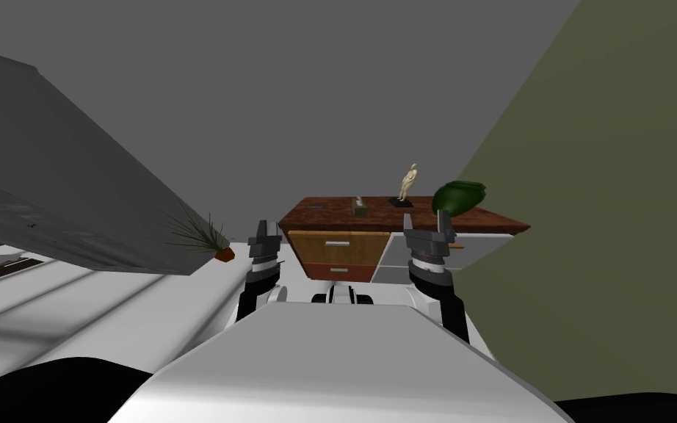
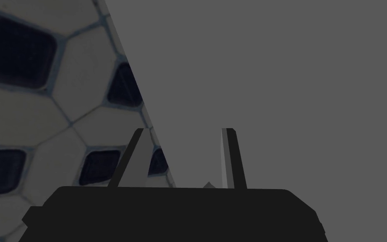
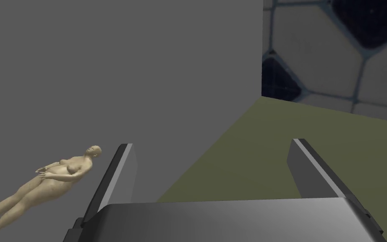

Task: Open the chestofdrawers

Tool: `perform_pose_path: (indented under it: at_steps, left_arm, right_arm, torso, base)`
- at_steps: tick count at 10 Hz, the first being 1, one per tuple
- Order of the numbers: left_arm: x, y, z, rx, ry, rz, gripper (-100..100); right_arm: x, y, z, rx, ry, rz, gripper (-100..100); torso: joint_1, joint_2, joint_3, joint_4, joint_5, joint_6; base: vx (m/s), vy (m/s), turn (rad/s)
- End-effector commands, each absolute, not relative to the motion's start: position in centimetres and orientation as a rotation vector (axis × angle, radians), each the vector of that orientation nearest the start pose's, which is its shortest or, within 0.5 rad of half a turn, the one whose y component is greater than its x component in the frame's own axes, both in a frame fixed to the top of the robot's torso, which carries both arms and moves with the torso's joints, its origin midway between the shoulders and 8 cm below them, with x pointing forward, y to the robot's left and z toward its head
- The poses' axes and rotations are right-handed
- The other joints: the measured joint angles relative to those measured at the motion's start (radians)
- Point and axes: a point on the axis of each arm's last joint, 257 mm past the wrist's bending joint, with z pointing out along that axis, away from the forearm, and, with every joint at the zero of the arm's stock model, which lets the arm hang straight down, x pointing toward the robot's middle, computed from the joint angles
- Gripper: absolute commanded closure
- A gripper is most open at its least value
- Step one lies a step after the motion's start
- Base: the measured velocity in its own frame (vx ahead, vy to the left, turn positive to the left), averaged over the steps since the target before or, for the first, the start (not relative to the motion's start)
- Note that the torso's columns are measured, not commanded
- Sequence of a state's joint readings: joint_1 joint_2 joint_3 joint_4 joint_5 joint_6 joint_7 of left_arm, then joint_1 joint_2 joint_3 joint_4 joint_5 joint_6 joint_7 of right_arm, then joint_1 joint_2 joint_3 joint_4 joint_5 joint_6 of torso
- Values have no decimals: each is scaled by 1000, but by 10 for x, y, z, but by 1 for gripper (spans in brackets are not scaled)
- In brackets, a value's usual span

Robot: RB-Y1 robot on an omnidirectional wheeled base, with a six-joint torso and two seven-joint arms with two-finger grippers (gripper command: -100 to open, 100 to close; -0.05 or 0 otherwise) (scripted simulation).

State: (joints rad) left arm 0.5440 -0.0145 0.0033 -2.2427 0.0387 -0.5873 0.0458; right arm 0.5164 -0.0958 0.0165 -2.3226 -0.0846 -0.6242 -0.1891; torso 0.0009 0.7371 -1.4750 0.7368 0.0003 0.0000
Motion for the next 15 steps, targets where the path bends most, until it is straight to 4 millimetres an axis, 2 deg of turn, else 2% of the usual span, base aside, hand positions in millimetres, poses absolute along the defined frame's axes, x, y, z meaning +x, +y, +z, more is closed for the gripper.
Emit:
perform_pose_path:
  at_steps: [1, 7, 8, 9, 12, 14, 15]
  left_arm:
    - [331, 291, 11, -699, 552, -1349, 0]
    - [331, 291, 11, -699, 552, -1349, 0]
    - [331, 291, 11, -699, 552, -1349, 0]
    - [331, 291, 11, -699, 552, -1349, 0]
    - [331, 291, 11, -699, 552, -1349, 0]
    - [331, 291, 11, -699, 552, -1349, 0]
    - [331, 291, 11, -699, 552, -1349, 0]
  right_arm:
    - [320, -270, 50, 620, 498, 1657, -100]
    - [335, -275, 27, 712, 486, 1814, -100]
    - [341, -277, 18, 741, 483, 1849, -100]
    - [341, -277, 18, 750, 476, 1874, -100]
    - [354, -284, -2, 823, 457, 1960, -100]
    - [354, -284, -2, 838, 443, 1999, -100]
    - [360, -288, -12, 875, 431, 2035, -100]
  torso:
    - [0, 1, -1, 1, 0, 0]
    - [0, 1, -1, 1, 0, 0]
    - [-1, 1, -1, 1, 0, 0]
    - [-1, 1, -1, 1, 0, 0]
    - [-1, 1, -1, 1, 0, 0]
    - [-1, 1, -1, 1, 0, 0]
    - [-2, 1, -1, 1, 0, 0]
  base:
    - [-5, 19, 22]
    - [-5, 17, 40]
    - [-6, 24, 64]
    - [-6, 23, 32]
    - [-6, 24, 60]
    - [-4, 14, 12]
    - [-6, 19, 75]
